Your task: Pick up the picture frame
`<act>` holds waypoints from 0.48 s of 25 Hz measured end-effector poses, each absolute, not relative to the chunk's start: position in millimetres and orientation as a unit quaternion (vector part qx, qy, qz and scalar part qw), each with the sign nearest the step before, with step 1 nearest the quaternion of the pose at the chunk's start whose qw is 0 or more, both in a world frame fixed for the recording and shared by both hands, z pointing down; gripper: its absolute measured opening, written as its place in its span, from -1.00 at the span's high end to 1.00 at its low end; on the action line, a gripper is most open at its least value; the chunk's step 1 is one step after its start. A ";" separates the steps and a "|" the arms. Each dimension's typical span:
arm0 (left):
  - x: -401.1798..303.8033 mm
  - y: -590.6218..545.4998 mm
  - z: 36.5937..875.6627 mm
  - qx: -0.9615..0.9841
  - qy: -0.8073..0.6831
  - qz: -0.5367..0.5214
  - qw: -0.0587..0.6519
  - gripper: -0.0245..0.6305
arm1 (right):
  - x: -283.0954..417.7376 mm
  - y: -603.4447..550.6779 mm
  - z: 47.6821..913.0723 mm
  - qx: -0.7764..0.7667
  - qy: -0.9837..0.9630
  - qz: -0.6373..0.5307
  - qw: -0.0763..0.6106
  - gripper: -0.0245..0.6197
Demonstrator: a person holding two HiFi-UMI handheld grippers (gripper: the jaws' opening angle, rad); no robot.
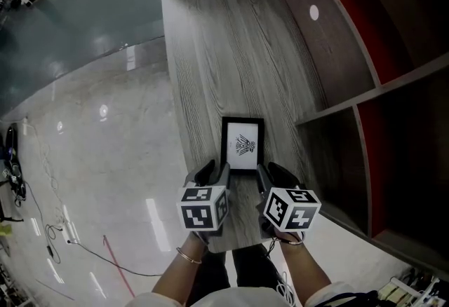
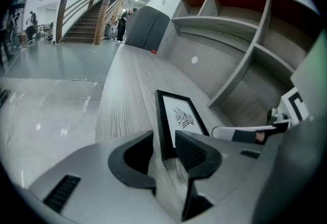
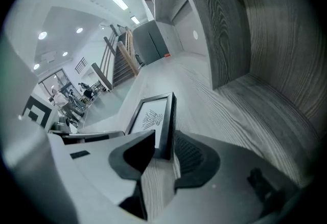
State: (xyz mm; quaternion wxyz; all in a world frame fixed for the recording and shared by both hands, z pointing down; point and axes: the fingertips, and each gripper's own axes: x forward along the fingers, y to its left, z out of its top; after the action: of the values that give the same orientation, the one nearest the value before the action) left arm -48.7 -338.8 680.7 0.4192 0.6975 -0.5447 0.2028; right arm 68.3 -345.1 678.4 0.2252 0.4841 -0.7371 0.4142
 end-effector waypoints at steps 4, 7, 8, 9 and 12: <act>-48.1 -343.5 683.9 0.695 -0.544 0.202 0.425 0.49 | 66.6 -349.2 683.6 0.482 -0.737 0.415 0.229 0.56; -48.3 -346.8 687.3 0.694 -0.544 0.203 0.426 0.49 | 64.9 -351.5 689.0 0.479 -0.737 0.417 0.230 0.56; -48.2 -347.5 687.5 0.693 -0.543 0.205 0.427 0.49 | 64.4 -352.3 690.6 0.478 -0.738 0.417 0.230 0.56; -48.1 -347.9 687.6 0.692 -0.543 0.206 0.428 0.49 | 64.2 -353.0 692.0 0.478 -0.738 0.418 0.230 0.56; -48.1 -348.8 689.0 0.690 -0.543 0.208 0.431 0.52 | 62.1 -354.8 693.4 0.476 -0.737 0.420 0.233 0.57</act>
State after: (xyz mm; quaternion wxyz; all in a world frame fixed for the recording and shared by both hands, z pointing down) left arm -48.1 -348.8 689.0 0.4311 0.6904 -0.5426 0.2076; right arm 62.1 -354.8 693.4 0.2328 0.4763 -0.7365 0.4201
